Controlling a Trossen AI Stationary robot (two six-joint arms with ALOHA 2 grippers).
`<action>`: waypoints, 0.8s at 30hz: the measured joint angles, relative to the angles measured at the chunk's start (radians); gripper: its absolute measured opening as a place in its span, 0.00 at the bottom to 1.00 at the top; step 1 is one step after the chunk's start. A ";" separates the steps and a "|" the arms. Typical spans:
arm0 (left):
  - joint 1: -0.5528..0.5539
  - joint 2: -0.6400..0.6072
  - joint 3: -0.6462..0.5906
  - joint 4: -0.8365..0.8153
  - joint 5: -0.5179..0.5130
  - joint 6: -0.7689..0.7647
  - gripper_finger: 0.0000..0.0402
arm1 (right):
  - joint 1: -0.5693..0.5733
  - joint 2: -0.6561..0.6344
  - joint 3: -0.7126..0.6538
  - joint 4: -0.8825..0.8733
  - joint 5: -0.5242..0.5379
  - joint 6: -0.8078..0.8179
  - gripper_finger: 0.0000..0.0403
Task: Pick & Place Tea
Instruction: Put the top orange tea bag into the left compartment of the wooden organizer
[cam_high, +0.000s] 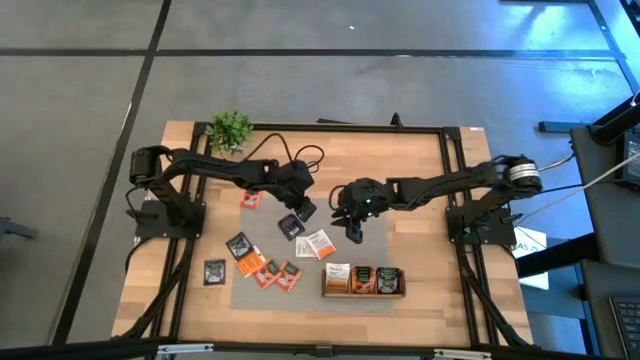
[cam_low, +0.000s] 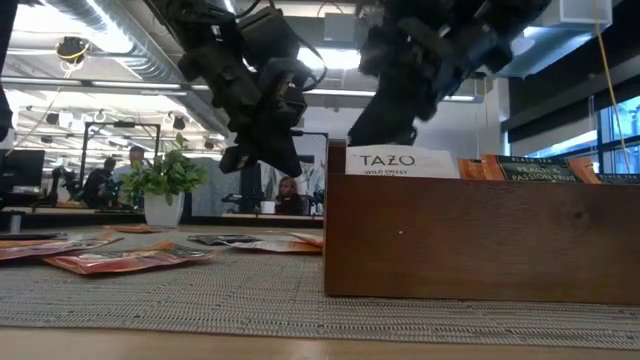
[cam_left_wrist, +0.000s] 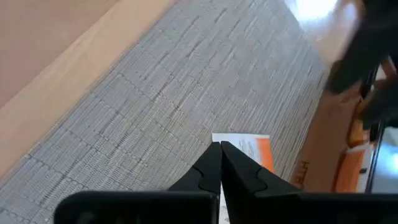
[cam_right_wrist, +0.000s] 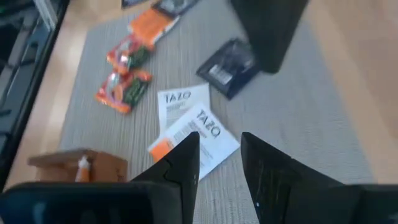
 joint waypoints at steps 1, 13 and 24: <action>0.000 0.000 0.000 0.000 0.000 0.009 0.01 | 0.000 0.023 0.000 0.018 -0.012 -0.007 0.30; -0.010 0.000 0.000 0.001 0.005 -0.017 0.23 | 0.028 0.185 -0.001 0.100 -0.129 -0.012 0.30; -0.018 0.000 0.002 0.032 0.019 -0.108 0.51 | 0.038 0.194 -0.001 0.111 -0.129 -0.089 0.30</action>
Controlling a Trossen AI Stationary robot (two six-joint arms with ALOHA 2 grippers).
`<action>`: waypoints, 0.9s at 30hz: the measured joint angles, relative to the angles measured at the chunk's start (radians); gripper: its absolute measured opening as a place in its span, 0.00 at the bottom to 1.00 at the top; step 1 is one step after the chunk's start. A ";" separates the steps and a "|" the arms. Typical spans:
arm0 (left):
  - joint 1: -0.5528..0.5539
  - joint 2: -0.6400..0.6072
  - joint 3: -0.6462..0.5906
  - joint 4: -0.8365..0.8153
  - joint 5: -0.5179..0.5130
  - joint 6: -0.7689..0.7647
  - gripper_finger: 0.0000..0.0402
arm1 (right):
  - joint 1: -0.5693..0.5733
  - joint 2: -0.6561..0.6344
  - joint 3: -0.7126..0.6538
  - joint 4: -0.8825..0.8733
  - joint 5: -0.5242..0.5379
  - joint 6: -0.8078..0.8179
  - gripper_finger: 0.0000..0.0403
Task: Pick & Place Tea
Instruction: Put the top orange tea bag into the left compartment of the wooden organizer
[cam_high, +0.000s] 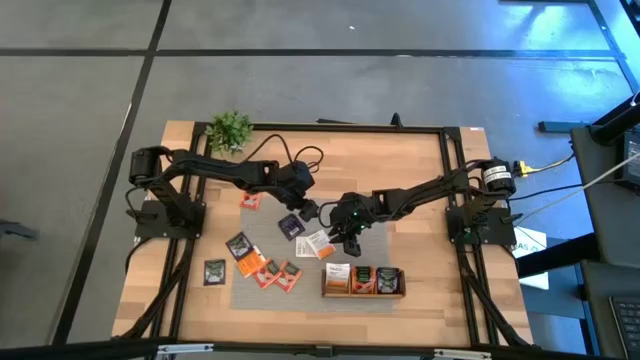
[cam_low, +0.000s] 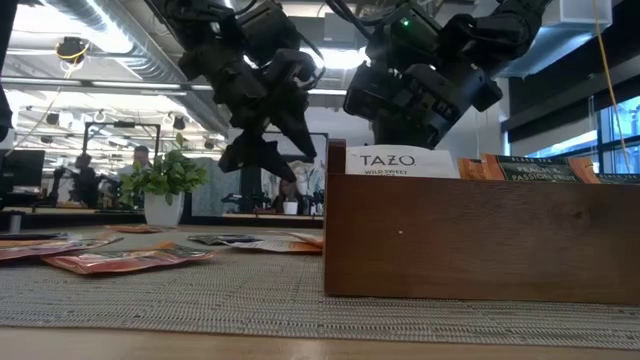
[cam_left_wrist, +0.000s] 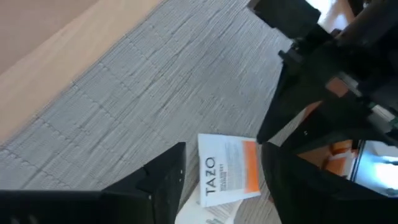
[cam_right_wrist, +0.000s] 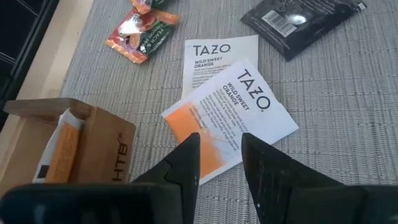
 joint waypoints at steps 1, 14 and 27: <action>-0.001 0.000 0.000 0.002 -0.013 -0.006 0.52 | 0.002 0.000 0.000 -0.002 0.001 0.000 0.30; -0.030 0.000 0.000 -0.029 -0.021 -0.207 0.51 | 0.045 0.000 0.000 -0.001 0.019 -0.083 0.30; -0.082 0.085 0.000 -0.035 -0.056 -0.313 0.50 | 0.057 0.082 -0.001 0.054 -0.037 -0.105 0.30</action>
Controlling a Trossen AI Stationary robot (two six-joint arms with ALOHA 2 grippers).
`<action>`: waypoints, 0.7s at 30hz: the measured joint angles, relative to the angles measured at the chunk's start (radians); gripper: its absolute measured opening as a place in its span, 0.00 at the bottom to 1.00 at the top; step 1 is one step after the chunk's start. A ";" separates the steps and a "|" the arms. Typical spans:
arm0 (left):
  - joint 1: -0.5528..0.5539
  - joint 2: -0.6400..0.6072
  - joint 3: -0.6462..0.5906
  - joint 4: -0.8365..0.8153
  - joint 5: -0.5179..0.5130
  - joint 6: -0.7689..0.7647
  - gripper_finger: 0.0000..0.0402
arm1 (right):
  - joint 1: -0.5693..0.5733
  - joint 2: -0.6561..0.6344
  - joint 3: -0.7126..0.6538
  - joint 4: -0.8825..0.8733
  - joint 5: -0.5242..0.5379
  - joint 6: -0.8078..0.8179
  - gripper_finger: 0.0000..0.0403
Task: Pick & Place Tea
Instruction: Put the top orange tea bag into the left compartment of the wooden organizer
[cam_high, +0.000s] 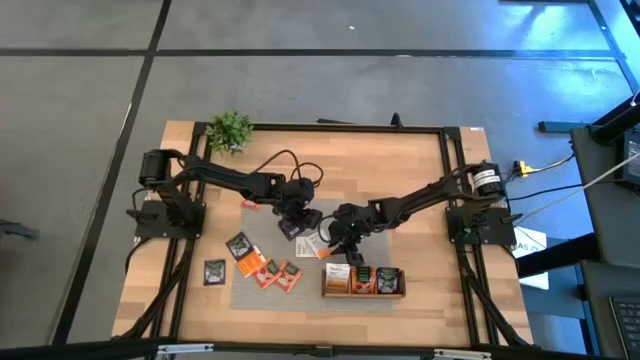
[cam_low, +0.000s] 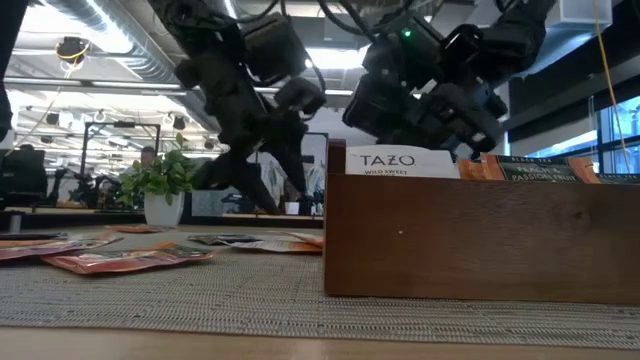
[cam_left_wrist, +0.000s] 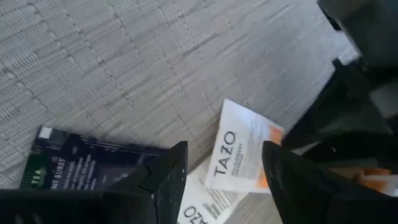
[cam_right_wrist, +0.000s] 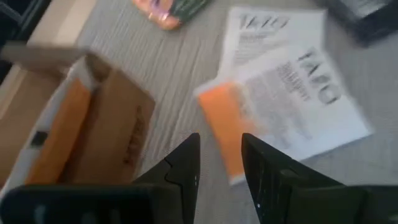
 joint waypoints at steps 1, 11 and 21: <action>-0.001 0.004 0.000 -0.002 0.000 0.000 0.50 | 0.003 0.004 0.000 0.001 -0.004 0.000 0.30; -0.003 0.075 0.000 0.008 0.069 0.000 0.50 | 0.006 0.062 0.005 0.025 -0.012 0.014 0.30; 0.000 0.124 0.003 0.058 0.154 0.002 0.50 | 0.006 0.064 0.003 0.026 -0.014 0.003 0.30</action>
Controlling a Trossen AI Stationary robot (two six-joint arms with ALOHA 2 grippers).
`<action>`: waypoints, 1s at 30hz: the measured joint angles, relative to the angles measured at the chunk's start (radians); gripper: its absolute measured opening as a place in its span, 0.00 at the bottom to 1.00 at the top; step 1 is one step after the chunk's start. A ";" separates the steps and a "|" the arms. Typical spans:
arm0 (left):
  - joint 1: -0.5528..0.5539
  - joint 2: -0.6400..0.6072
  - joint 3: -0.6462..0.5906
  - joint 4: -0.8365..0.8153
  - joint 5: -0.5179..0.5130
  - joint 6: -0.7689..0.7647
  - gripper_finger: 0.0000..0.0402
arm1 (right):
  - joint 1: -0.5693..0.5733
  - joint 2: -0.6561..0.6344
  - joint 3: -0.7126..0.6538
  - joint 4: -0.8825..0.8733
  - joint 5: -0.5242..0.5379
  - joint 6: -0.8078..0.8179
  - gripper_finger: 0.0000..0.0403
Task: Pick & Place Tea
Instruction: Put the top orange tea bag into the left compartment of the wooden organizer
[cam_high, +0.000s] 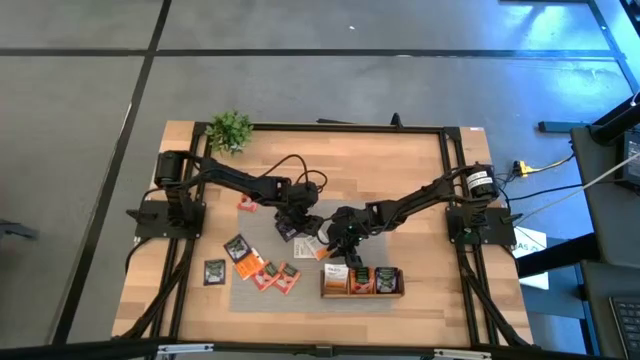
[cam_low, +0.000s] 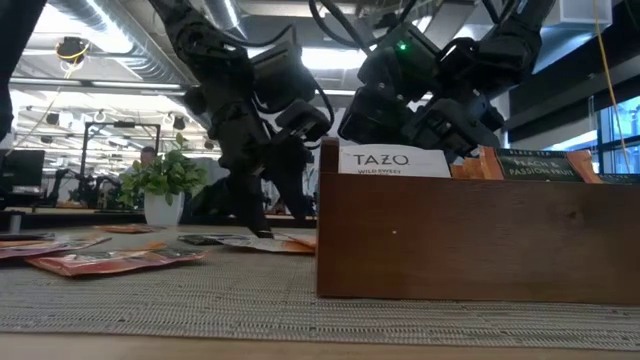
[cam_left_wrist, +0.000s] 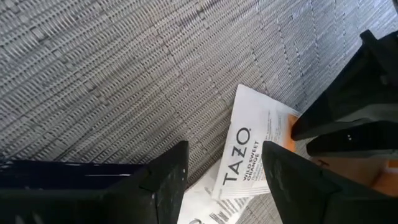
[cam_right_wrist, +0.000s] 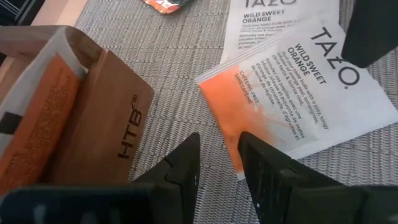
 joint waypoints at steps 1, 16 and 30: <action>0.000 0.000 0.000 0.003 0.004 0.002 0.50 | 0.000 0.000 0.000 0.000 0.000 0.000 0.30; -0.003 0.007 -0.004 0.044 0.073 0.024 0.50 | 0.000 0.002 -0.002 0.002 0.004 -0.001 0.30; -0.010 0.007 -0.004 0.093 0.116 0.026 0.43 | 0.000 0.003 -0.003 0.023 0.008 -0.002 0.30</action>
